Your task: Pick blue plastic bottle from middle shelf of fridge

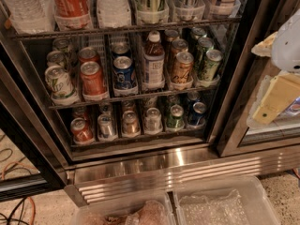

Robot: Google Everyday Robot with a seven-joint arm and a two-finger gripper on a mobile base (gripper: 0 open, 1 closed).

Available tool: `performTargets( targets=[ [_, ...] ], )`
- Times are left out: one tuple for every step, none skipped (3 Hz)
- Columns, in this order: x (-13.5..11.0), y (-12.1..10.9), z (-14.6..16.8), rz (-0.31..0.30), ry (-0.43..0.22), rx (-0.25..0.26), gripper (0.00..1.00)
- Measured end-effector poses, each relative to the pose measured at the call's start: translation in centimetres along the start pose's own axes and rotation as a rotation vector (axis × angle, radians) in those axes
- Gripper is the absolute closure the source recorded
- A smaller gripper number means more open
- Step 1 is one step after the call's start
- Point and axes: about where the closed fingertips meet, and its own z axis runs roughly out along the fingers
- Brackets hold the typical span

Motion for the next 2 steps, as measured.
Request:
performTargets(
  targets=[
    [-1.0,0.0,0.6,-0.002,-0.056,0.017,0.0],
    [-3.8,0.5,3.7,0.031,-0.153,-0.026,0.0]
  ],
)
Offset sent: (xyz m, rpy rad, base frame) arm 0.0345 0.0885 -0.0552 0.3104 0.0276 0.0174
